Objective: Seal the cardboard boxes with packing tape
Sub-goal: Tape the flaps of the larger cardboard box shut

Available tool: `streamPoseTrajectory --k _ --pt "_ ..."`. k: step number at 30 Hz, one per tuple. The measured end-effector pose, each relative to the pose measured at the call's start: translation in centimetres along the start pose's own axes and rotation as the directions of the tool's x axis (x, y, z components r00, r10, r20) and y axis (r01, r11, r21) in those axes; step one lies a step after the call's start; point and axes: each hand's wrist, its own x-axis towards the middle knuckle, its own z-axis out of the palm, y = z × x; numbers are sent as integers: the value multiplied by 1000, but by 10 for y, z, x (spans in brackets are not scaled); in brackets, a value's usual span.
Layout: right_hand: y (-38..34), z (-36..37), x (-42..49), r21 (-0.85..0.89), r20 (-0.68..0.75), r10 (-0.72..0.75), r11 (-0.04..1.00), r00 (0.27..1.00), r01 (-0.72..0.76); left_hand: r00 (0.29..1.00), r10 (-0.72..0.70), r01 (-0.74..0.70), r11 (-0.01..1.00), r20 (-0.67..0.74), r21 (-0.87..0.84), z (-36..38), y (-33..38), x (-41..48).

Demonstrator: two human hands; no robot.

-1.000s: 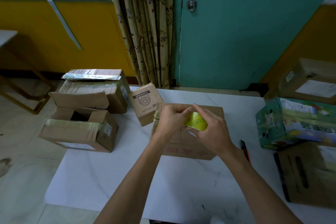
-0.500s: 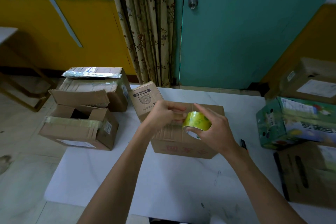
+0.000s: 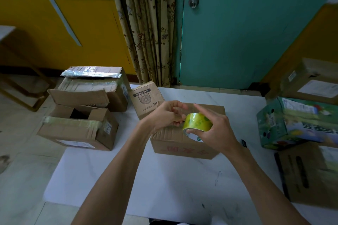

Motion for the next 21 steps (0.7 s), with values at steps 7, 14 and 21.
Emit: streamPoseTrajectory --k 7,14,21 --pt "-4 3 1 -24 9 -42 999 999 42 1000 21 -20 997 -8 70 0 -4 -4" --pt "21 -2 -2 -177 -8 10 984 1000 -11 987 57 -69 995 -152 -78 -18 7 -22" --pt "11 5 9 -106 5 -37 994 999 38 983 30 -16 996 -181 84 15 -6 -2"
